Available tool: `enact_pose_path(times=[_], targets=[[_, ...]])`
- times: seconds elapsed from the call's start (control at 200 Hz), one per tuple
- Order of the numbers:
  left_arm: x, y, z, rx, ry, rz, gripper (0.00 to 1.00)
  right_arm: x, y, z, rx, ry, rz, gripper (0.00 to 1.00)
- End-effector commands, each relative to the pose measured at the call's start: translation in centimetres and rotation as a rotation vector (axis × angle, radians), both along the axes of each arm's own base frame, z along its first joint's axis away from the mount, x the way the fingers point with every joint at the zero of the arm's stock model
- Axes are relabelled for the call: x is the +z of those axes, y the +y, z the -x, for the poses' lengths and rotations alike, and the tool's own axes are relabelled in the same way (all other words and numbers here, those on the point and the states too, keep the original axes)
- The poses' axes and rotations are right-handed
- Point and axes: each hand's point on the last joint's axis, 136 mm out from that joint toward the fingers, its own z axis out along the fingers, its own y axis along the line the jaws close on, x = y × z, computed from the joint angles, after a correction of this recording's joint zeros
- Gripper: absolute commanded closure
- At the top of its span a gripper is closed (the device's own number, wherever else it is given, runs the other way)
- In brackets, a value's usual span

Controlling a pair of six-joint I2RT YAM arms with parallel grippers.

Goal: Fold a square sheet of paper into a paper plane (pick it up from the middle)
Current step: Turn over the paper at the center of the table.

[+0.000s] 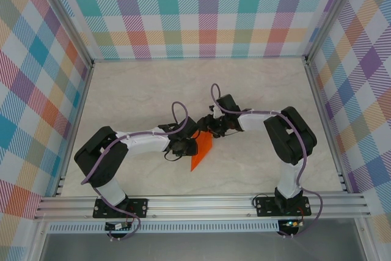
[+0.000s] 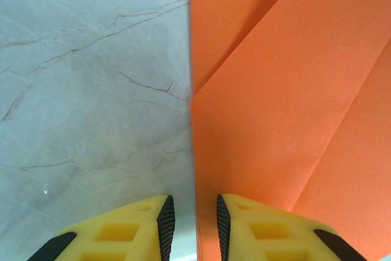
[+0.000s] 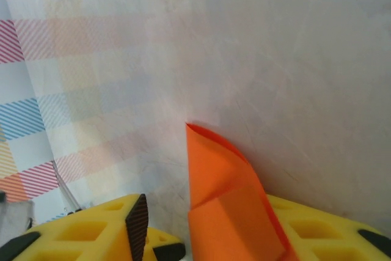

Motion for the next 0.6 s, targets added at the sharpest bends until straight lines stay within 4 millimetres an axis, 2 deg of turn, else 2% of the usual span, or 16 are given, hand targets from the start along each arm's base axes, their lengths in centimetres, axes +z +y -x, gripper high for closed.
enact_pose_path(times=[0.0,0.15,0.385,0.595], targets=[[-1.9,-0.4,1.7,-0.041,0.057,0.004,0.72,0.3,0.0,1.9,0.042,0.021,-0.041,0.57],[-1.8,-0.4,1.7,-0.042,0.056,0.005,0.72,-0.4,-0.1,2.8,0.051,0.042,-0.050,0.67],[-0.9,-0.6,1.5,-0.039,0.036,0.029,0.72,0.2,0.3,3.1,0.067,0.027,-0.062,0.81],[1.5,-0.3,1.2,-0.008,-0.027,0.074,0.71,1.2,0.3,3.0,0.068,0.007,-0.057,0.98]])
